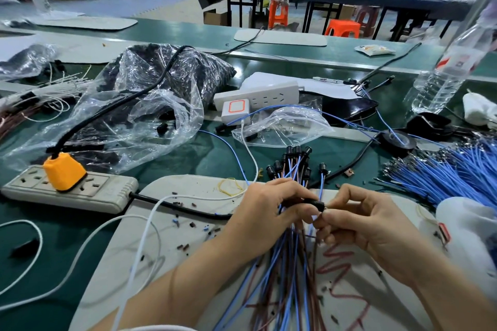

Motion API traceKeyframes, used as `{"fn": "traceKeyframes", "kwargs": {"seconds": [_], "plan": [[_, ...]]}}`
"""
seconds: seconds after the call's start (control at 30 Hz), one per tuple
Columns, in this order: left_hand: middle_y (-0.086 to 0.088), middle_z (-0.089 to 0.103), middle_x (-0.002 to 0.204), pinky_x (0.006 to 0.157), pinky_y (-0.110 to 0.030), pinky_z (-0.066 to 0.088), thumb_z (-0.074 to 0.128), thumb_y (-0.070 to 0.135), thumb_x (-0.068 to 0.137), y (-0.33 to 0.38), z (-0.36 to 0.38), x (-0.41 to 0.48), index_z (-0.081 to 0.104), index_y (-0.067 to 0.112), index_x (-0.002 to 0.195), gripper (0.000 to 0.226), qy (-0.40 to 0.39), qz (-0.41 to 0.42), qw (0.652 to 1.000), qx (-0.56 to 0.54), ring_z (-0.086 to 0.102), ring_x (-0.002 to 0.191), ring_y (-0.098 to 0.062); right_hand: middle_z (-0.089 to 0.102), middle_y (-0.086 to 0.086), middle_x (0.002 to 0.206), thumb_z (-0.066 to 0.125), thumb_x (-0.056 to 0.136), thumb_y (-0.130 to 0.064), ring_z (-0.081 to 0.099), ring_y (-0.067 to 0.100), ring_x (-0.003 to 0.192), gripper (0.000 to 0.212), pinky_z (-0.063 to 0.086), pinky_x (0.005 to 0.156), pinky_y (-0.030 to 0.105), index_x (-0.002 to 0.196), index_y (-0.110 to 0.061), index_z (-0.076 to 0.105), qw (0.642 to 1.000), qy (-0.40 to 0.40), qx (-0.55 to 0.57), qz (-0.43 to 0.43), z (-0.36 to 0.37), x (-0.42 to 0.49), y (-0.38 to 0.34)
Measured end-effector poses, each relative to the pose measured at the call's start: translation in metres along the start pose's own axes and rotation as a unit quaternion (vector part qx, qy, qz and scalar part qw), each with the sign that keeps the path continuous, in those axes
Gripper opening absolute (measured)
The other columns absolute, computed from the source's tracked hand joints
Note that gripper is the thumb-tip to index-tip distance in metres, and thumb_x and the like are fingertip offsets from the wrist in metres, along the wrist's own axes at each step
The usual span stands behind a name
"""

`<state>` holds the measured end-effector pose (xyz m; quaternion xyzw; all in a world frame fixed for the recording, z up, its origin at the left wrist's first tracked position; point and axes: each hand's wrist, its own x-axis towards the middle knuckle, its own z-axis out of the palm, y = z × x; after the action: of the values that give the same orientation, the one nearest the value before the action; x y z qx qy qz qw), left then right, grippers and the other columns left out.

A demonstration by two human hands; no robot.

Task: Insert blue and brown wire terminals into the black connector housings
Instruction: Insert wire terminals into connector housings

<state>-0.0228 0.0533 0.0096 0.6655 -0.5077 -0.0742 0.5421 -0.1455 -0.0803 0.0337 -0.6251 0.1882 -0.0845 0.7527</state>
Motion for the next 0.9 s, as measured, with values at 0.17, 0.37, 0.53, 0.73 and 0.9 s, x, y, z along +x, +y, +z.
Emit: {"fn": "traceKeyframes", "kwargs": {"seconds": [0.17,0.37,0.53,0.73,0.9], "plan": [[0.012,0.063,0.078,0.073,-0.009,0.042,0.069,0.017,0.084,-0.0016,-0.0016,0.0017,0.072,0.007,0.095,0.015,-0.013,0.013,1.000,0.025,0.060,0.068,-0.003,0.063,0.026,0.063,0.077,0.053,-0.015,0.060,0.025,0.046,0.013,0.050,0.044,0.025,0.056,-0.011,0.065,1.000,0.024,0.019,-0.001,0.0000,0.0005,-0.0009],[0.011,0.065,0.071,0.093,-0.020,0.045,0.071,0.013,0.083,-0.0047,-0.0002,0.0022,0.072,0.006,0.094,0.013,-0.022,0.009,0.999,0.029,0.056,0.065,0.006,0.062,0.027,0.062,0.074,0.058,-0.009,0.059,0.025,0.045,0.009,0.051,0.043,0.026,0.059,-0.005,0.066,1.000,0.021,0.016,0.003,-0.0007,0.0009,0.0014],[-0.001,0.071,0.068,0.107,-0.014,0.029,0.072,0.016,0.079,-0.0048,0.0008,0.0011,0.073,0.004,0.088,0.016,-0.015,0.012,1.000,0.016,0.062,0.060,-0.009,0.063,0.028,0.063,0.076,0.054,-0.013,0.062,0.028,0.047,0.024,0.053,0.045,0.028,0.065,0.003,0.062,1.000,0.006,0.010,0.003,-0.0038,0.0009,0.0026],[0.015,0.066,0.071,0.102,-0.009,0.031,0.073,0.015,0.079,-0.0040,0.0015,-0.0025,0.073,0.008,0.087,0.011,-0.023,-0.007,1.000,-0.016,0.059,0.066,0.005,0.064,0.028,0.065,0.075,0.054,-0.012,0.064,0.028,0.049,0.016,0.054,0.046,0.029,0.061,-0.001,0.065,0.999,-0.002,0.041,0.007,-0.0021,0.0023,0.0061],[0.013,0.068,0.072,0.074,-0.014,0.049,0.073,0.015,0.078,-0.0053,0.0018,-0.0068,0.071,0.009,0.087,0.011,-0.031,-0.052,0.991,-0.118,0.064,0.067,0.000,0.064,0.027,0.063,0.075,0.054,-0.014,0.064,0.028,0.048,0.012,0.053,0.045,0.027,0.058,-0.006,0.068,0.999,0.006,0.040,-0.024,0.0012,0.0014,0.0075]]}}
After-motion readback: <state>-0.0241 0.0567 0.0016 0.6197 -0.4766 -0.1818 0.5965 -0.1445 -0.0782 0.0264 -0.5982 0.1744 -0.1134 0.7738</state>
